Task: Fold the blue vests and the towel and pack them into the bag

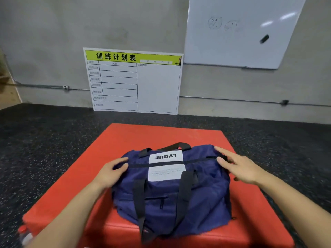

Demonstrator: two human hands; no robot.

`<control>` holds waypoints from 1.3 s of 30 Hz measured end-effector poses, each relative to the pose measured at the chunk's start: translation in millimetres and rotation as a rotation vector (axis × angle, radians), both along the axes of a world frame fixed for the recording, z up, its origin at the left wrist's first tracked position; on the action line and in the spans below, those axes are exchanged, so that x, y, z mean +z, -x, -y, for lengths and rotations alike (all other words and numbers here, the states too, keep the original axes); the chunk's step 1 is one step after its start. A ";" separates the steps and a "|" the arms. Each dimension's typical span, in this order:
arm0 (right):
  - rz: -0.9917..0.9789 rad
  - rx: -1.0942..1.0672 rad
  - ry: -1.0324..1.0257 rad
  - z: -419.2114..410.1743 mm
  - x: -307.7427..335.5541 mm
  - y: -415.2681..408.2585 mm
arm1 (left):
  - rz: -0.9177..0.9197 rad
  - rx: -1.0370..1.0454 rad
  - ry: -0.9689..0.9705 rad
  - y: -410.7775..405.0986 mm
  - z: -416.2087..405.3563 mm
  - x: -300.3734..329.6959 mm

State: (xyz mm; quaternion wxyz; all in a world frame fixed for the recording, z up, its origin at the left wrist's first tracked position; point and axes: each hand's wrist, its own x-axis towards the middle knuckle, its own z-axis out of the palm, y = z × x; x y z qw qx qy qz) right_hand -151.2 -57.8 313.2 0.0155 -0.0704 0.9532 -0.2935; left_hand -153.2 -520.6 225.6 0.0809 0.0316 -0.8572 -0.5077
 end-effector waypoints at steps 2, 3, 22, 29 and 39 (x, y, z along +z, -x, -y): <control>0.067 0.031 0.069 10.0 3.1 5.5 | 0.061 -0.039 -0.047 5.6 5.9 5.3; 0.104 0.045 0.124 14.0 2.2 9.2 | 0.081 -0.065 -0.060 8.3 7.5 7.5; -0.034 0.011 0.763 10.9 48.2 105.1 | -0.124 -0.138 -0.252 110.9 -1.9 109.3; -0.040 -0.014 0.796 20.2 85.8 218.0 | -0.154 -0.089 -0.362 216.9 4.9 156.7; 0.048 -0.122 0.614 29.5 -4.2 359.5 | -0.037 -0.037 -0.178 358.3 -1.2 85.0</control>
